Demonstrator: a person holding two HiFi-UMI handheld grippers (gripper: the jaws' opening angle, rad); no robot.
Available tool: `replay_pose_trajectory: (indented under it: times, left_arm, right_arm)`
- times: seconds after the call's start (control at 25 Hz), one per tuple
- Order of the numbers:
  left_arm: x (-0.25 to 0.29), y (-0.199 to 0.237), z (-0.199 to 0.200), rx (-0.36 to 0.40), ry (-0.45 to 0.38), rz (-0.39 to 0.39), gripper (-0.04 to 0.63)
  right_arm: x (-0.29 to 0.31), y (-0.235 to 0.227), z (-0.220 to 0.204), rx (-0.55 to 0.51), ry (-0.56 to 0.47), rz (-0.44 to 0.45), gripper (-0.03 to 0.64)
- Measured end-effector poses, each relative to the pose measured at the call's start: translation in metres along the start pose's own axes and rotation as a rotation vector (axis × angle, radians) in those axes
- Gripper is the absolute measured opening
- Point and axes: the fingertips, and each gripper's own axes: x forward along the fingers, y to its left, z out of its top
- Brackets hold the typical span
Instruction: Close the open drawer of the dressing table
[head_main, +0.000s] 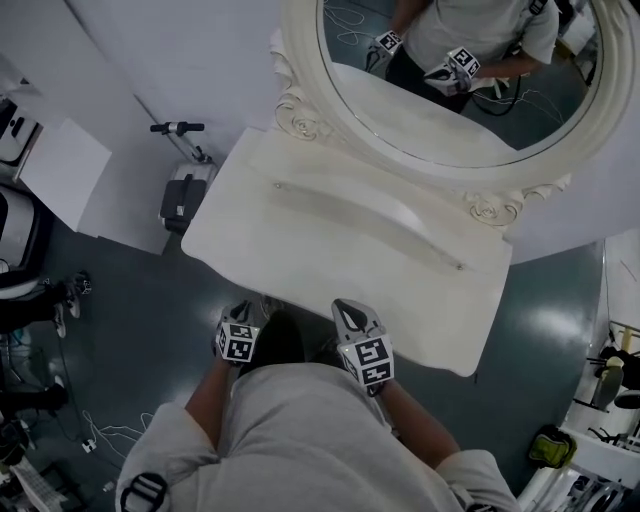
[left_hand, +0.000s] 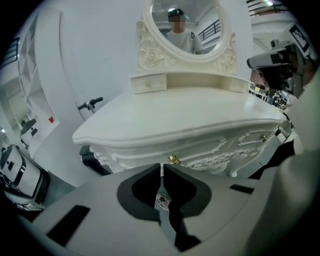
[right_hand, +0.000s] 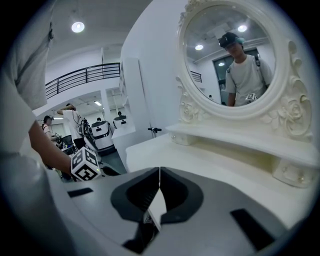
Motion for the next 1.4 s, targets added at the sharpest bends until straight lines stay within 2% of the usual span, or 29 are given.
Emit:
replay_pose_trajectory:
  times: [0.12,0.28,0.48,0.6,0.68,0.72,0.88,1.0,1.16,1.4]
  left_arm:
    - [-0.026,-0.008,0.024,0.01,-0.09,0.007,0.015]
    - [-0.049,-0.026,0.058,-0.015,-0.179,0.01,0.011]
    - [-0.065,-0.063,0.103,-0.001,-0.294,-0.026,0.011]
    - [-0.08,-0.075,0.127,-0.071,-0.372,-0.046,0.011]
    - [-0.094,-0.085,0.149,-0.133,-0.43,-0.085,0.01]
    - [-0.102,-0.093,0.161,-0.139,-0.464,-0.106,0.01]
    - [-0.132,-0.127,0.212,-0.095,-0.599,-0.158,0.011]
    - [-0.149,-0.153,0.238,-0.065,-0.669,-0.207,0.011]
    - [-0.159,-0.186,0.247,0.017,-0.705,-0.268,0.011]
    - [-0.16,-0.204,0.245,0.048,-0.706,-0.304,0.011]
  right_arm:
    - [-0.002,0.003,0.002,-0.009,-0.014,0.006,0.016]
    - [-0.008,0.013,0.003,-0.024,-0.037,0.018,0.017]
    - [-0.026,0.02,0.009,-0.054,-0.108,-0.016,0.015]
    - [-0.041,0.019,0.013,-0.052,-0.148,-0.056,0.015]
    - [-0.053,0.014,0.015,-0.041,-0.174,-0.087,0.015]
    - [-0.06,0.011,0.017,-0.032,-0.191,-0.104,0.015]
    - [-0.085,-0.004,0.032,-0.003,-0.27,-0.187,0.015]
    - [-0.102,-0.008,0.039,-0.01,-0.305,-0.237,0.015]
    - [-0.118,-0.012,0.042,-0.035,-0.323,-0.28,0.015]
    - [-0.128,-0.011,0.034,-0.03,-0.32,-0.292,0.015]
